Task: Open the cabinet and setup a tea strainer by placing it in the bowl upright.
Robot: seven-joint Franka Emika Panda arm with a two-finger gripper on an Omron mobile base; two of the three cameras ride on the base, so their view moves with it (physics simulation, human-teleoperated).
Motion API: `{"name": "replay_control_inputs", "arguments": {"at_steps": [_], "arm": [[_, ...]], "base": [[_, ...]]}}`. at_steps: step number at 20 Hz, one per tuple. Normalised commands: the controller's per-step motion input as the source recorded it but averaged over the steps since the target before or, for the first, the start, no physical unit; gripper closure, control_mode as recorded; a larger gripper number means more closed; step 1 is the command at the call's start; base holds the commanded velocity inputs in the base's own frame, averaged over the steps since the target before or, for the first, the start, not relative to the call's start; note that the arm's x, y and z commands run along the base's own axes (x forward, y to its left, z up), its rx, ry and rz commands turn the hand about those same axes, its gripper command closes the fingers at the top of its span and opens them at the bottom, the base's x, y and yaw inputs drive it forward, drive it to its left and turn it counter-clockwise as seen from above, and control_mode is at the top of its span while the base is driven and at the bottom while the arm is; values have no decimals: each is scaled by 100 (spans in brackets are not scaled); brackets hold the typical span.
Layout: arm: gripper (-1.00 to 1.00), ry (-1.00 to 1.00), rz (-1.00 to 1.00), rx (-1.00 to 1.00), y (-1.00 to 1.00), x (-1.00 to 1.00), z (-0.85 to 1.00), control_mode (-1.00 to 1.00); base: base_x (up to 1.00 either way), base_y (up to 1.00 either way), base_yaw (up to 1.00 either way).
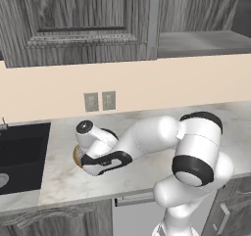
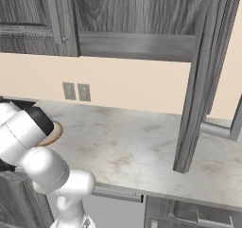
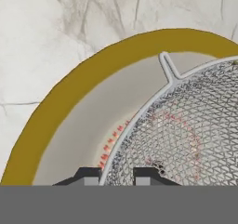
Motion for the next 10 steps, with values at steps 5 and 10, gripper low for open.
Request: {"name": "replay_control_inputs", "arguments": {"at_steps": [5, 10], "arm": [[100, 5, 0, 0, 9, -15, -1, -100], [-100, 5, 0, 0, 0, -1, -2, -100]], "base": [[0, 0, 0], [0, 0, 0]]}}
